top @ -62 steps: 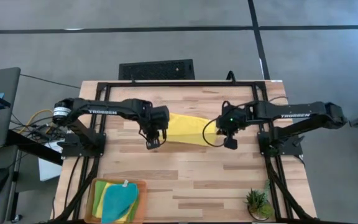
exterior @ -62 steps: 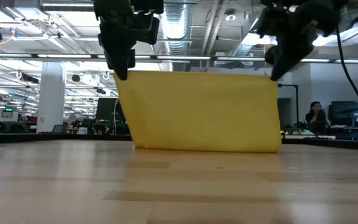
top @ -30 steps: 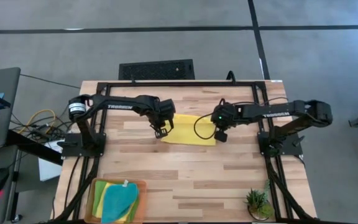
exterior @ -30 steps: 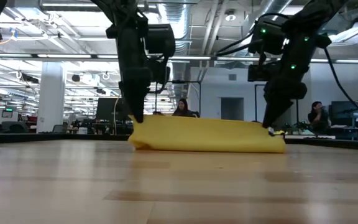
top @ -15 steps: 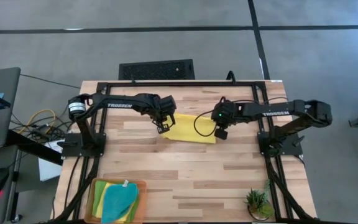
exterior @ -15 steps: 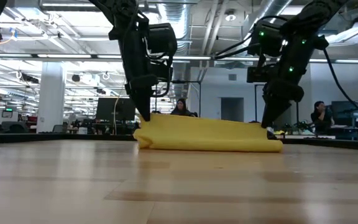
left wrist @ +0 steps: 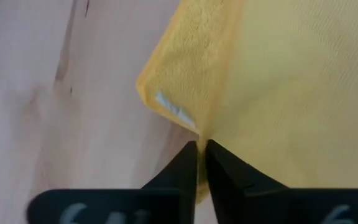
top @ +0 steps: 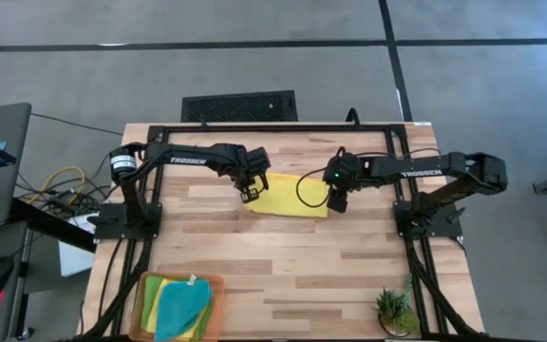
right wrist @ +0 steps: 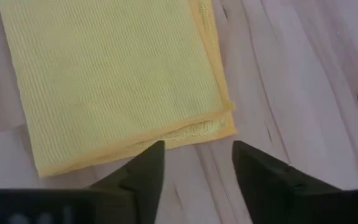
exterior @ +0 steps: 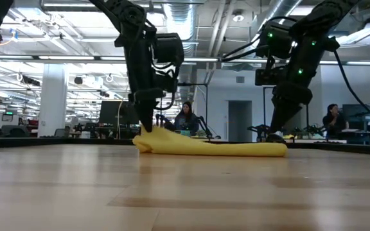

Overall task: Fold microfiber towels
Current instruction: Fold the yellow microfiber towel

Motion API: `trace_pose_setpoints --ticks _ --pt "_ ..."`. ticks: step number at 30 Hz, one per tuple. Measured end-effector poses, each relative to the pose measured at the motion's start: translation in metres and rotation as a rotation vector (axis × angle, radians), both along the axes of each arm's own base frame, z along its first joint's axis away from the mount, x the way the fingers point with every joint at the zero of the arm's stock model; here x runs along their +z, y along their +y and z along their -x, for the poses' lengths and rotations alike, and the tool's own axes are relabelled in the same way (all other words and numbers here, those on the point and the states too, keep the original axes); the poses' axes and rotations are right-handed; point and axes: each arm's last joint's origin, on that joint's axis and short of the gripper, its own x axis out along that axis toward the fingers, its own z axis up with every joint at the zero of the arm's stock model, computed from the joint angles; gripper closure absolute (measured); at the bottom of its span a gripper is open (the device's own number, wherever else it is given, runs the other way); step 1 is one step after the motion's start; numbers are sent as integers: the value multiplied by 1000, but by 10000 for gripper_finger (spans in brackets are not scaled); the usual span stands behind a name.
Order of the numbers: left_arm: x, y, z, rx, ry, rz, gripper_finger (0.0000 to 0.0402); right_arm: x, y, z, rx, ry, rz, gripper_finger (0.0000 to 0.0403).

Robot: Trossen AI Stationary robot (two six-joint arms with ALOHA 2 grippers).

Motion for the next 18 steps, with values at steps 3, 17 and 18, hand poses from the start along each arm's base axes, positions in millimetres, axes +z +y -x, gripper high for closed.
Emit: trace_pose_setpoints --ticks 3,17,18 --pt "-1 0 -1 0 -7 -5 346 0 0 0 0 3 -1 166" --pt "37 -2 -6 -32 24 98 253 27 -2 -9 -43 -35 -21 148" --pt "43 -5 -6 -45 26 128 253 31 -3 -10 -43 -36 -20 148"
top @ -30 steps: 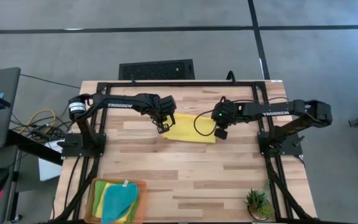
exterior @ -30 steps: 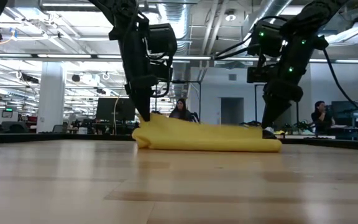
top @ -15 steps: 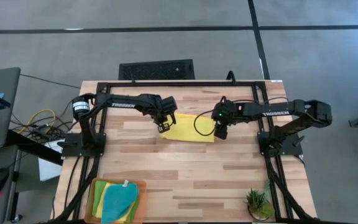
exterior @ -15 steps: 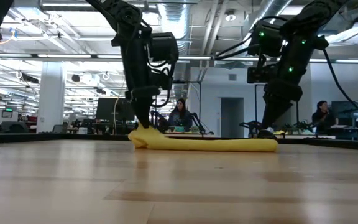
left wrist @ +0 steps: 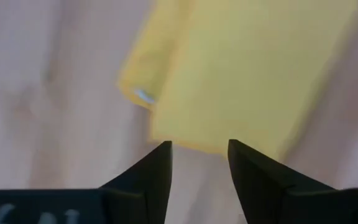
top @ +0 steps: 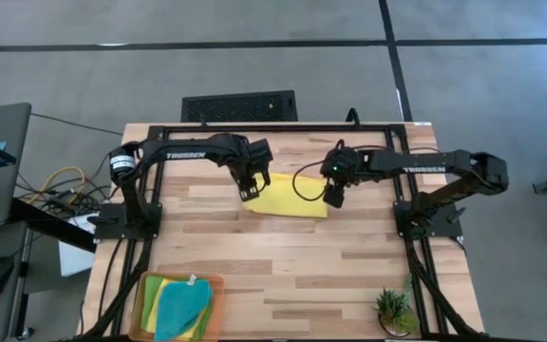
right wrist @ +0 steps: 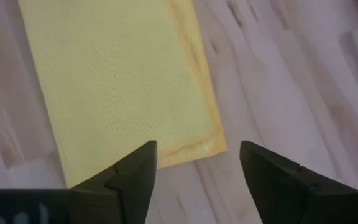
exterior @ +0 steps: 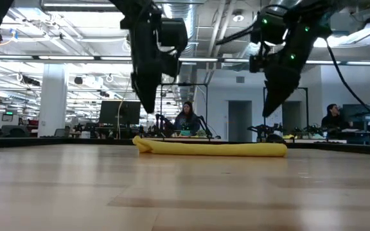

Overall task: Fold microfiber towels
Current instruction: Fold the yellow microfiber towel

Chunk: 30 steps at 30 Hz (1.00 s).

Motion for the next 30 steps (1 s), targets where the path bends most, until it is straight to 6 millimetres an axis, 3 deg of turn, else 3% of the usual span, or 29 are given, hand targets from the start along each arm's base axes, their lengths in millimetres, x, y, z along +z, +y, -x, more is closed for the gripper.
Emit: trace_pose_setpoints --ticks 6,14,20,30 --pt "-2 -32 0 -241 25 188 253 17 -3 -4 -1 -7 4 148" --pt "-14 -60 -10 -355 -29 115 253 35 -3 -8 49 -26 -56 148" --pt "-30 -66 -11 -388 -69 110 253 39 -3 -10 55 -38 -50 148" --pt "-58 -62 -1 -267 -25 -13 253 39 -3 -10 56 -38 -50 148"
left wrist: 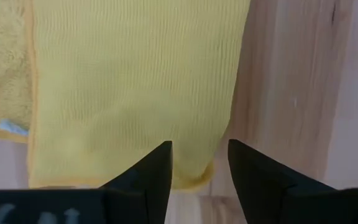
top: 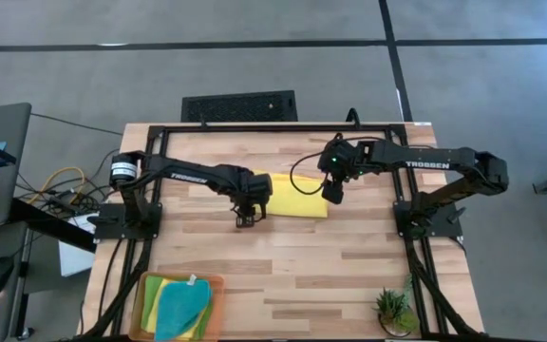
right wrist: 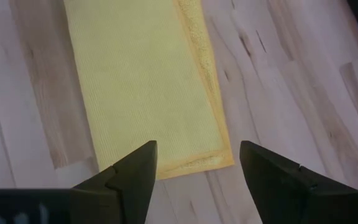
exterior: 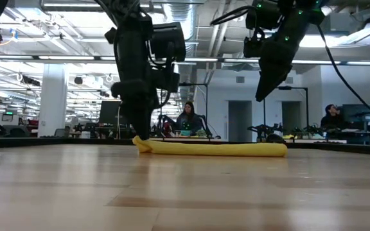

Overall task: Fold microfiber towels
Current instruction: Fold the yellow microfiber towel

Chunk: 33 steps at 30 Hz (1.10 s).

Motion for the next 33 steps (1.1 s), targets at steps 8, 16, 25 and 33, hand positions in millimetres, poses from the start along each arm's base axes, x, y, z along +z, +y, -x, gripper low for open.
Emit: trace_pose_setpoints --ticks 8,16,25,33 --pt "-19 -1 5 49 -47 8 253 0 0 0 0 -1 0 148" --pt "-28 1 14 145 -14 -78 254 0 0 0 -1 -1 1 148" --pt "-12 6 2 145 -45 -111 381 6 -4 5 -22 -20 8 148" --pt "23 10 -21 -31 -133 -194 399 30 -12 28 -83 -108 39 148"
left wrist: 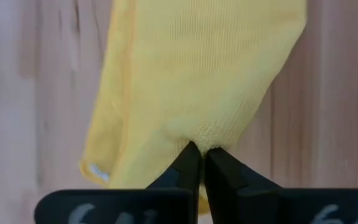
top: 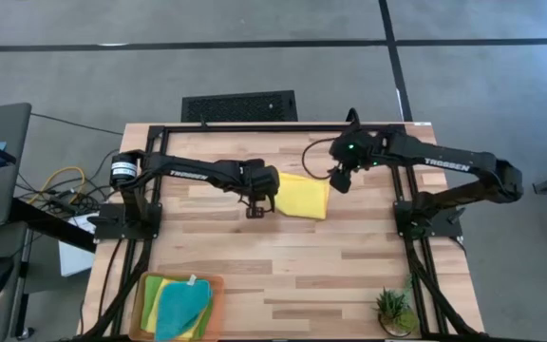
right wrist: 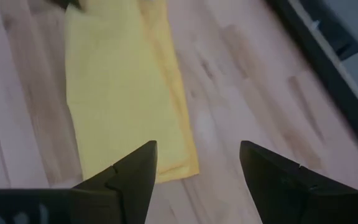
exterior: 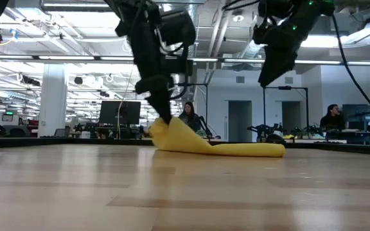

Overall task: Fold microfiber towels
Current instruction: Fold the yellow microfiber towel

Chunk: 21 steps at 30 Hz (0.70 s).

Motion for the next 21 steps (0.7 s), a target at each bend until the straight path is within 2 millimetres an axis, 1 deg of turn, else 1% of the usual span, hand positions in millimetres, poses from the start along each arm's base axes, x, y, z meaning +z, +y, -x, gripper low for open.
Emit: trace_pose_setpoints --ticks 4,9,16,19,21 --pt "12 1 -9 -74 -49 -34 399 9 -1 9 0 -32 28 148" --pt "18 1 -18 -160 -146 -33 400 14 -2 14 -8 -49 35 148" --pt "25 2 -27 -162 -263 -48 401 19 1 20 -9 -71 44 148" --pt "19 2 -35 -169 -296 -36 401 23 2 22 -10 -87 50 148" --pt "8 2 -38 -166 -257 -24 401 25 3 25 -10 -95 53 148"
